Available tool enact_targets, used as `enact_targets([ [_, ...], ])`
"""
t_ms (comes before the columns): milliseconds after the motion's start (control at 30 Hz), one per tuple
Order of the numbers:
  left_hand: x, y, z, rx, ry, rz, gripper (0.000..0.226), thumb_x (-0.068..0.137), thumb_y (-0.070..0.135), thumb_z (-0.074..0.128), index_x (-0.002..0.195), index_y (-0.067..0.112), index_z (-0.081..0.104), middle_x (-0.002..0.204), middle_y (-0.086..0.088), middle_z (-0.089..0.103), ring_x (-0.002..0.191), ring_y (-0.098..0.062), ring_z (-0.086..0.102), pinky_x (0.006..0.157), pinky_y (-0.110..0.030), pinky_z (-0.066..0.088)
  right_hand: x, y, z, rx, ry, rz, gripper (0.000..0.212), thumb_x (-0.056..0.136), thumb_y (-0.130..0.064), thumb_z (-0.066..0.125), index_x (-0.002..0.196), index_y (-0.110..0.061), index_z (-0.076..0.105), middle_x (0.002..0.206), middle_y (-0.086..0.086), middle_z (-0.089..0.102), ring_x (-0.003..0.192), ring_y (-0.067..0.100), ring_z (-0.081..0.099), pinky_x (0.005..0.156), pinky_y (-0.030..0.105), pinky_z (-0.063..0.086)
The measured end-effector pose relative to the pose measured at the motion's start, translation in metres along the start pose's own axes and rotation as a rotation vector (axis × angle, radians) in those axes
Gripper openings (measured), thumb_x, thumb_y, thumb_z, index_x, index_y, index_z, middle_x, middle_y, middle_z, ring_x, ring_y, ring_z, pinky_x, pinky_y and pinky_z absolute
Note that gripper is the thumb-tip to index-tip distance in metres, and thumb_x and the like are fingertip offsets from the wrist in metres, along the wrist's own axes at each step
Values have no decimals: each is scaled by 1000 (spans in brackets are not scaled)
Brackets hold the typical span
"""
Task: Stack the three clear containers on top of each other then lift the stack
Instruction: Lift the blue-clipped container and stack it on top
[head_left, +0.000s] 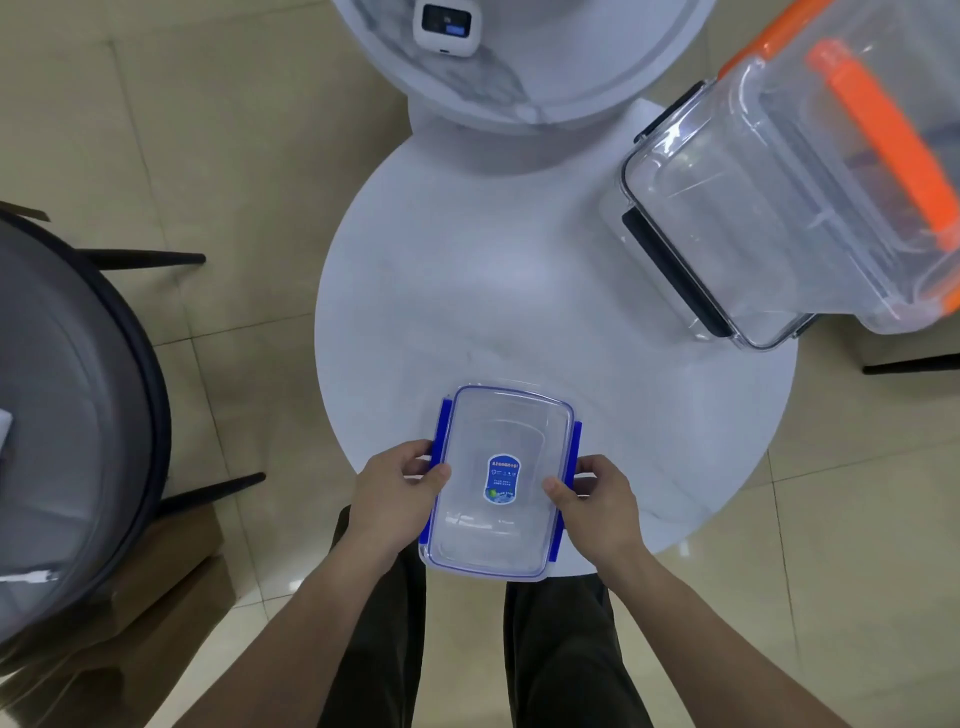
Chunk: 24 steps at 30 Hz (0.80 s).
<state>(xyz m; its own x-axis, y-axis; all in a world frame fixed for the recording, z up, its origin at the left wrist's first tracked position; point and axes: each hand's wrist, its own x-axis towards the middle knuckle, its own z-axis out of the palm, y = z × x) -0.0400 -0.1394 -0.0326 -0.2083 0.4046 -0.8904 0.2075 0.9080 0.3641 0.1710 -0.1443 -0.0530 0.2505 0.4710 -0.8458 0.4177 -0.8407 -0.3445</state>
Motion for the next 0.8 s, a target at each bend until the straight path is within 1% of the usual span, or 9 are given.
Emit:
enact_targets([
  [133, -14, 7, 2, -50, -2, 0, 41, 92, 24, 71, 131, 18, 61, 115, 2, 68, 101, -20, 71, 89, -47, 61, -6, -6, -17, -2, -2, -38, 28, 91, -24, 72, 110, -19, 53, 99, -1, 64, 75, 4, 63, 55, 15, 47],
  [233, -24, 16, 4, -62, -22, 20, 35, 89, 28, 73, 120, 25, 58, 113, 3, 68, 100, -17, 70, 88, -45, 62, -12, -13, -32, -8, 5, -68, 26, 91, -25, 72, 109, -21, 53, 95, -5, 64, 72, 2, 64, 51, 10, 45],
  [333, -32, 30, 6, -57, -8, 66, 39, 83, 34, 79, 113, 28, 56, 110, 5, 69, 96, -15, 71, 82, -40, 63, -17, -22, -46, 2, 18, -112, 25, 92, -26, 71, 109, -21, 54, 94, -6, 65, 73, 2, 65, 52, 10, 46],
  [533, -53, 56, 8, -25, 48, 171, 43, 77, 34, 84, 111, 28, 57, 104, 10, 68, 93, -13, 71, 80, -39, 63, -29, -40, -72, 49, 45, -194, 28, 91, -30, 71, 113, -25, 54, 104, -5, 67, 84, 6, 68, 59, 13, 50],
  [600, -59, 63, 8, -26, 49, 198, 44, 77, 33, 84, 111, 29, 57, 104, 10, 68, 92, -12, 70, 77, -35, 62, -32, -44, -80, 72, 61, -221, 28, 91, -30, 71, 114, -25, 55, 106, -6, 68, 86, 7, 69, 61, 13, 52],
  [700, -66, 75, 8, -26, 51, 232, 46, 76, 33, 85, 112, 29, 57, 105, 12, 68, 91, -9, 70, 72, -27, 60, -40, -49, -91, 101, 89, -270, 27, 91, -30, 70, 115, -25, 58, 106, -7, 70, 89, 8, 71, 58, 11, 54],
  [733, -69, 78, 9, -32, 55, 241, 46, 75, 34, 85, 112, 30, 57, 106, 11, 69, 91, -10, 70, 73, -28, 60, -43, -51, -94, 112, 94, -284, 27, 91, -30, 70, 116, -23, 60, 108, -6, 71, 91, 9, 71, 59, 12, 56],
  [800, -74, 86, 9, -45, 58, 258, 47, 75, 33, 85, 113, 30, 57, 107, 11, 69, 93, -12, 71, 76, -33, 63, -49, -56, -101, 133, 105, -316, 29, 92, -27, 70, 119, -21, 64, 109, -6, 74, 95, 13, 73, 68, 19, 60],
])
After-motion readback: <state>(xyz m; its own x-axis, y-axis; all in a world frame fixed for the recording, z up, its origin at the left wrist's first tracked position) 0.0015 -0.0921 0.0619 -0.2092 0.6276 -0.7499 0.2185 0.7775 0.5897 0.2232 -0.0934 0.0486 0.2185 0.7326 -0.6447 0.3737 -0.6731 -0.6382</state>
